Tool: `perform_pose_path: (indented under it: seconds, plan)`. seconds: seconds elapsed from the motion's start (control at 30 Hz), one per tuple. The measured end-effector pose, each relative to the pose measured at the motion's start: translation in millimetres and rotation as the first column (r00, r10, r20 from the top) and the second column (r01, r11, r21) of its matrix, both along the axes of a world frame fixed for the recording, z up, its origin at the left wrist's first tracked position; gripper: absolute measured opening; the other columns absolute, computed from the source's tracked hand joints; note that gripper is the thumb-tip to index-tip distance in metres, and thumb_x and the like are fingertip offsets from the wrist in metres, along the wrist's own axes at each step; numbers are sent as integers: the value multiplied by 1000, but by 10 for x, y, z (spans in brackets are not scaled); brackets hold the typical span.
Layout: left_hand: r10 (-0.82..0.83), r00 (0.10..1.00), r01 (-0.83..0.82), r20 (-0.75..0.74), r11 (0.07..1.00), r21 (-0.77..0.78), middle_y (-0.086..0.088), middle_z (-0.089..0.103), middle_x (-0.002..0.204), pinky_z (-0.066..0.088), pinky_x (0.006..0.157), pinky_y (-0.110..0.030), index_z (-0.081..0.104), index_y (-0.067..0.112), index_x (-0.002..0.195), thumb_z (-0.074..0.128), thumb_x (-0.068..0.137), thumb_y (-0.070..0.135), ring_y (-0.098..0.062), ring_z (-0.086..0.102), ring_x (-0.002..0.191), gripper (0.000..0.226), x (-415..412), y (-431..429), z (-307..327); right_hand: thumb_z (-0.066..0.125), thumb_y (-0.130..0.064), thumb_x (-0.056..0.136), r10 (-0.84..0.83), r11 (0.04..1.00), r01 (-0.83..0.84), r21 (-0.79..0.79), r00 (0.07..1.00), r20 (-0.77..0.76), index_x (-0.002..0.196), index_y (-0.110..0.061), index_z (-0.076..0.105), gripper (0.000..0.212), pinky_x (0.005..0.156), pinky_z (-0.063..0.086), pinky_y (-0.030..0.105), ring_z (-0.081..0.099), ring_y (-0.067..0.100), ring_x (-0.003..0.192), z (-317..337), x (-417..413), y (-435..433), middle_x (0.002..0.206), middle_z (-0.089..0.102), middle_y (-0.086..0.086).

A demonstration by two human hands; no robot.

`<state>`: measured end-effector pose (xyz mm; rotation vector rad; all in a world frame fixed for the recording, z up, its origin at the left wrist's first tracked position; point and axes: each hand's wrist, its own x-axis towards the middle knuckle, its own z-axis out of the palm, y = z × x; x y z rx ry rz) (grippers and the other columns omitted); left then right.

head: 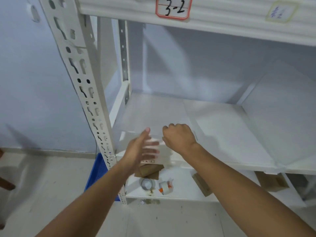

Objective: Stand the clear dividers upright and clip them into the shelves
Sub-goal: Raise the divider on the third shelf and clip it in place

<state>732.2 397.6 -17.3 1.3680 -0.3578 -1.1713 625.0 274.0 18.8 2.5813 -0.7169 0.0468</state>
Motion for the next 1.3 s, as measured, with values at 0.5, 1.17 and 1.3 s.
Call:
perform_pose_path:
  seconds: [0.5,1.17,1.3]
  plan:
    - [-119,596,47,794,992,113,-21,74,69,64,57,-48,72,-5,88,45,72,4,-34,73,51,33,-1031,-915,1170,49,-42,86,-334,628,171,759,940,65,63,-6,67,46,58,50,28,67,25,62,-59,-1154,-345,60,69,4]
    - [-226,343,34,912,973,228,-26,69,61,57,53,-31,65,-14,78,45,68,-2,-34,71,50,25,-1376,-1154,1206,59,-27,85,-366,384,3,923,919,149,71,0,76,34,69,62,26,74,13,54,-206,-1214,-605,65,77,3]
    - [-224,338,5,914,972,236,-24,72,65,65,67,-43,68,-10,86,44,72,-2,-31,73,53,29,-1368,-1175,1228,63,-50,88,-383,297,-4,955,916,123,74,-6,77,48,72,62,28,76,15,61,-204,-1242,-635,69,79,2]
